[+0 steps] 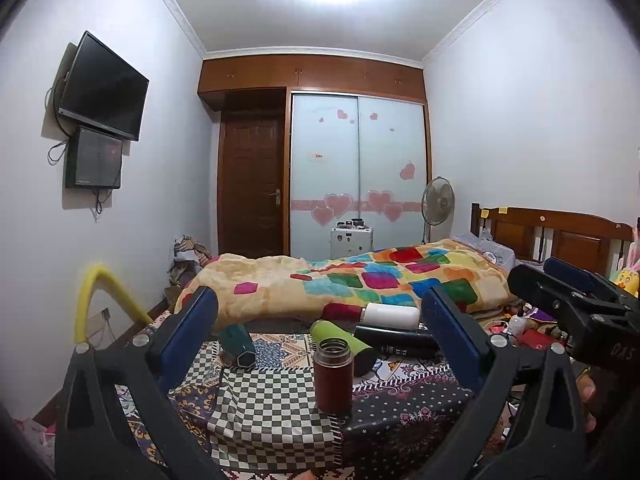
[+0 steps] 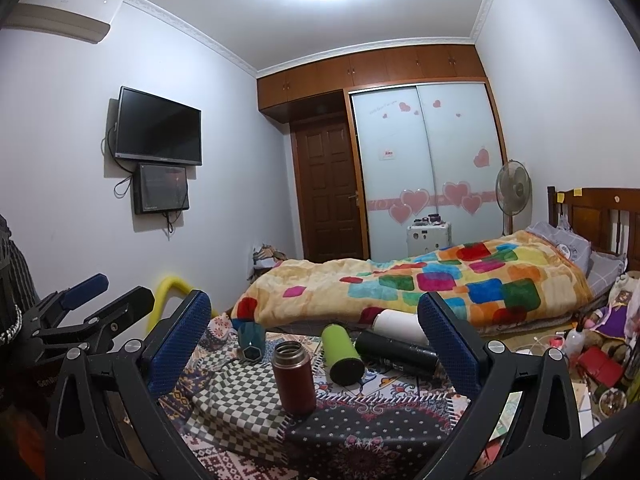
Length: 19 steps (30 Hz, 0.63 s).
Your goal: Flip cup upright
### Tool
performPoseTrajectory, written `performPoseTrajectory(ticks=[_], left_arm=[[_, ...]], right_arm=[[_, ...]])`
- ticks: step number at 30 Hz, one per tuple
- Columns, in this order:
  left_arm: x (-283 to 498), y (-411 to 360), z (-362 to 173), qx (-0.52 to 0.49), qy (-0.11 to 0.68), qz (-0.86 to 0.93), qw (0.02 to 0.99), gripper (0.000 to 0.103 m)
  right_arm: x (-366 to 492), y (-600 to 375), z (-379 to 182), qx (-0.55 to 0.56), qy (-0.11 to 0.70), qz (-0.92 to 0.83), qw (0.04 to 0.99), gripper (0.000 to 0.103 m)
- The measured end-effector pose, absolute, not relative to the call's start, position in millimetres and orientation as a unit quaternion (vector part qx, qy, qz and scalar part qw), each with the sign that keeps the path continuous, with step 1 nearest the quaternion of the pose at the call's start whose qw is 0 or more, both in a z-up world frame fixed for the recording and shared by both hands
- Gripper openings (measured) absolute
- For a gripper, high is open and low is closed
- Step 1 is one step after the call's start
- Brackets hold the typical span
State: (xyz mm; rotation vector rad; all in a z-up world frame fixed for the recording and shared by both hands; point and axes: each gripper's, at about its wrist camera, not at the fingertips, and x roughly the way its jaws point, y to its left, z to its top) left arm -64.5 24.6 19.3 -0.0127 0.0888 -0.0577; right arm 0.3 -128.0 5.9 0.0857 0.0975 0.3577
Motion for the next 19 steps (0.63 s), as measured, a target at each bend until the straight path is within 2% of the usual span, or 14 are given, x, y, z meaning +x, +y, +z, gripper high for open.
performPoseTrajectory(ticks=[19], left_arm=[[-59.5,22.0,16.4,-0.005,0.049,-0.028,0.998,0.103]], right_arm=[[5.3,-127.1,6.5,0.042,0.055,0.176,0.982,0.103]])
